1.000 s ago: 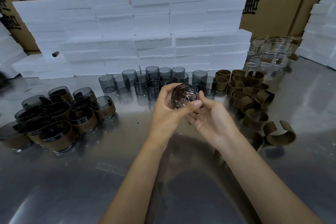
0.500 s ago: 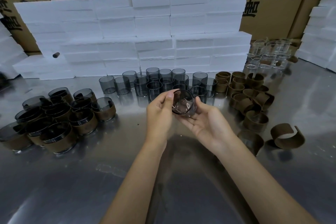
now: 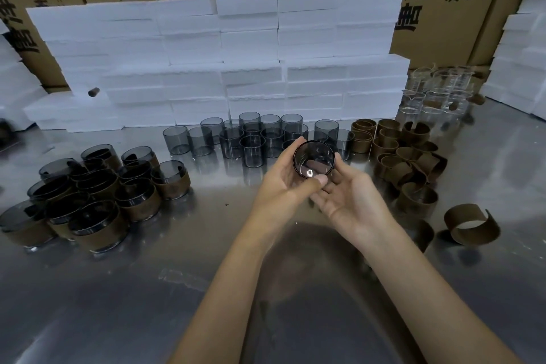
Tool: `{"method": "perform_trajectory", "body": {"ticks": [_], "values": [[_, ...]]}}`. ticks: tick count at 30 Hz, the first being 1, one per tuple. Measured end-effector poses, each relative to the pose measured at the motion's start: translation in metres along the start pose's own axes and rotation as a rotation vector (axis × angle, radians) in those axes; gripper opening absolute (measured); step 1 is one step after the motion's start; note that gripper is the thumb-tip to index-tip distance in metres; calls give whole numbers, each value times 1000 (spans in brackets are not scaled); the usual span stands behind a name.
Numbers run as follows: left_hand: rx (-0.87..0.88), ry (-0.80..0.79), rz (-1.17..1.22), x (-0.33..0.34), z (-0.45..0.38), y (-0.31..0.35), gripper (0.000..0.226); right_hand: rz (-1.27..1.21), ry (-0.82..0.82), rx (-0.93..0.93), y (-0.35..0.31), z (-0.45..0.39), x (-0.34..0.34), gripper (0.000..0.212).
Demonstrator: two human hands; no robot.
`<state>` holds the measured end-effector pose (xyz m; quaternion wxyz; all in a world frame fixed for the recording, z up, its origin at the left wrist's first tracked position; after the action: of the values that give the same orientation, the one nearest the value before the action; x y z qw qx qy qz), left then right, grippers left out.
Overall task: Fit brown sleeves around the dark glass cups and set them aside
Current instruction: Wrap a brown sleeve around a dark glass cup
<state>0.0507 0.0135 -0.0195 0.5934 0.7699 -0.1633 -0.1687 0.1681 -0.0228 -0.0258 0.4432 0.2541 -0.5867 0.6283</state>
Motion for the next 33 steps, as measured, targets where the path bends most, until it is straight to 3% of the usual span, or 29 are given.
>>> {"method": "perform_trajectory", "body": {"ticks": [6,10,13,17,20,26,30,33], "values": [[0,190,-12,0,-3,-2,77,184,-10,-82,5,-2,0,41],[90,321,2,-10,-4,-1,48,329,-7,-160,7,1,3,34],[31,325,105,-11,-6,-5,30,571,56,-288,9,1,5,45],[-101,258,230,-7,-6,-10,27,873,16,-460,13,5,9,56],[-189,217,259,-5,-7,-11,26,887,71,-522,12,3,7,47],[-227,178,375,-6,-4,-10,49,869,49,-508,4,-3,2,14],[-244,230,435,-9,-6,-9,44,945,31,-488,-10,-3,0,22],[-242,247,469,-12,-5,-13,35,1306,140,-606,-28,-2,-8,29]]}}
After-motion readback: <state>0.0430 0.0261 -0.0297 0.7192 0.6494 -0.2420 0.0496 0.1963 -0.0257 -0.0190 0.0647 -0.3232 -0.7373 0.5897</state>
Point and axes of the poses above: each hand's wrist, its own z-axis away from the middle knuckle, its own x-axis out of the palm, y = z × x, the point moved 2 cm from there along -z, towards the middle knuckle, and after that the axes turned 9 degrees about -z, right-handed, at the moved point
